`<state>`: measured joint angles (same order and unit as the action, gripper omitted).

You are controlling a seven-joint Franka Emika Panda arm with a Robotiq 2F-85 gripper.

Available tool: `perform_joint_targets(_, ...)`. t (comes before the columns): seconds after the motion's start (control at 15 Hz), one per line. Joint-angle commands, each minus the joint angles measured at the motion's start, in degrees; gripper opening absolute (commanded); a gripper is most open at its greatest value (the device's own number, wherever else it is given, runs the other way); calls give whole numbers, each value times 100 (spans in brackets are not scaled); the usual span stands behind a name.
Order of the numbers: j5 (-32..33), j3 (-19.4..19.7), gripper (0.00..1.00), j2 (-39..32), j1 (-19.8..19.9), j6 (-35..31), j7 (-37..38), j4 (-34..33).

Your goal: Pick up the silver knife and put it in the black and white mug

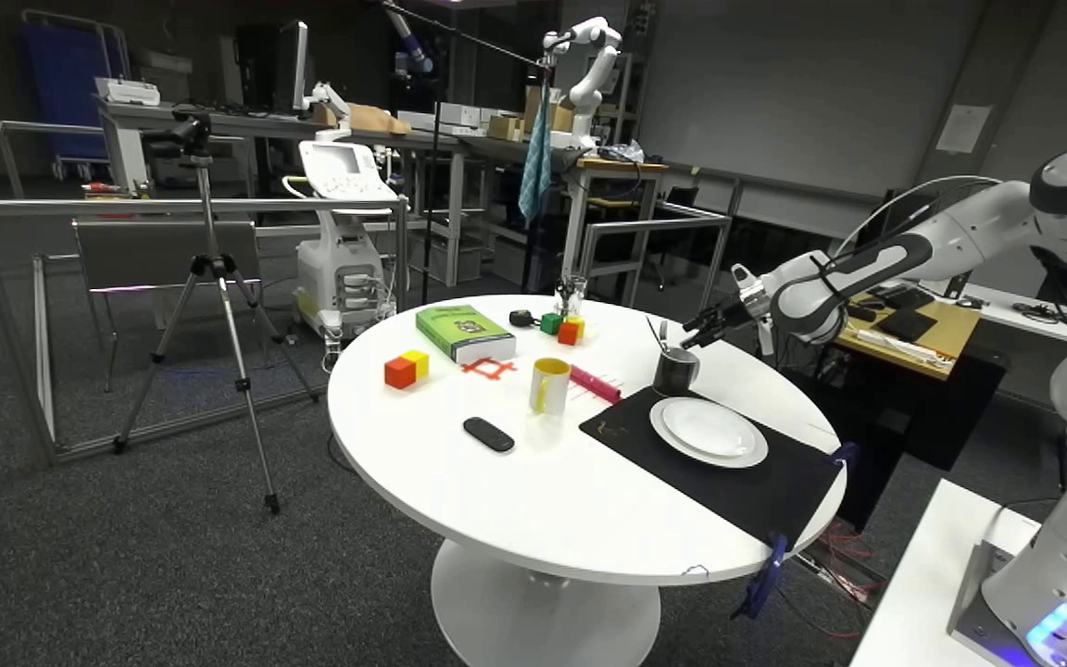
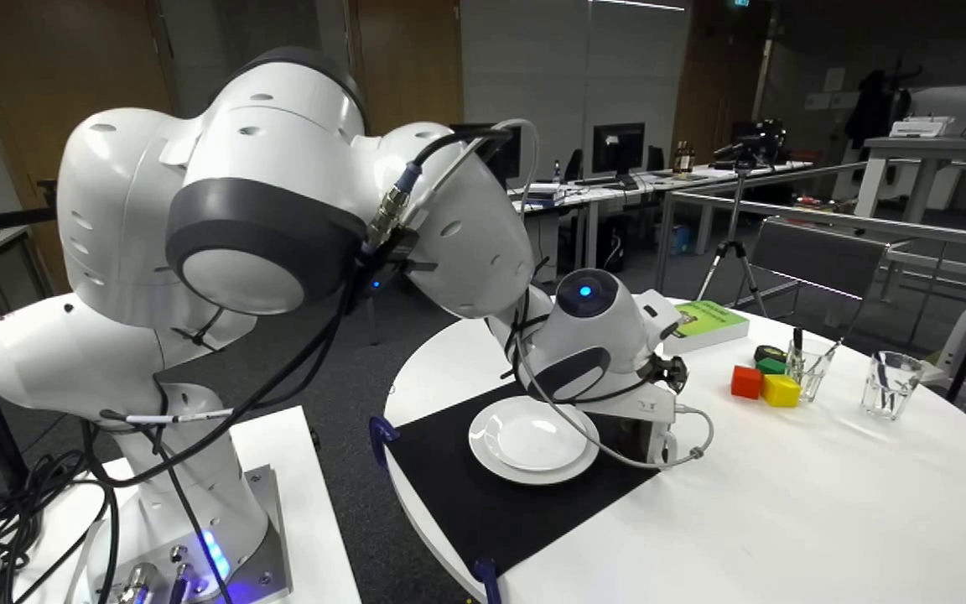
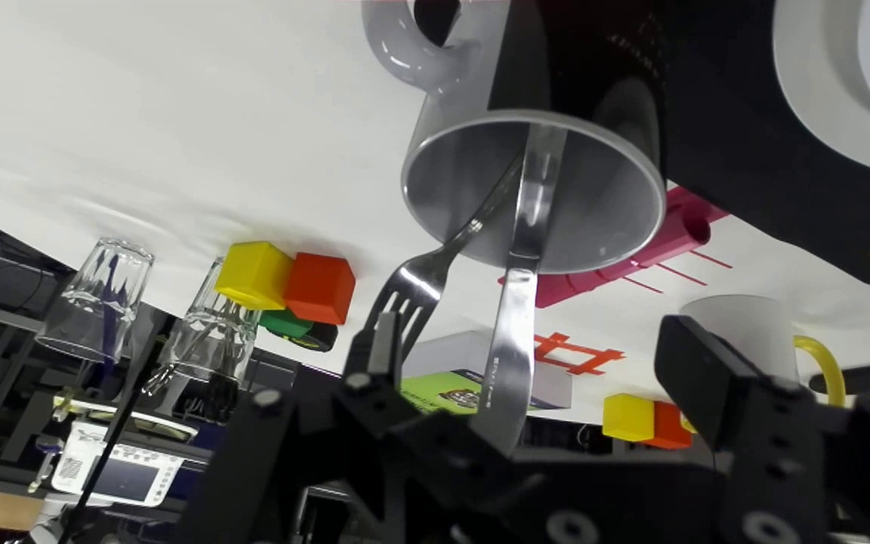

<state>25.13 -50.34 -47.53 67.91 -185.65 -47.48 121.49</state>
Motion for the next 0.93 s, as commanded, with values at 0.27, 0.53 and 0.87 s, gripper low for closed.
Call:
perform_joint_targets(0.27,-157,-903,100,356,806,895,68,202)
perform_joint_targets(0.53,-459,-1349,100,708,1161,1452,28,302)
perform_joint_targets(0.87,-1068,-1396,100,1820,1196,2438,283,417)
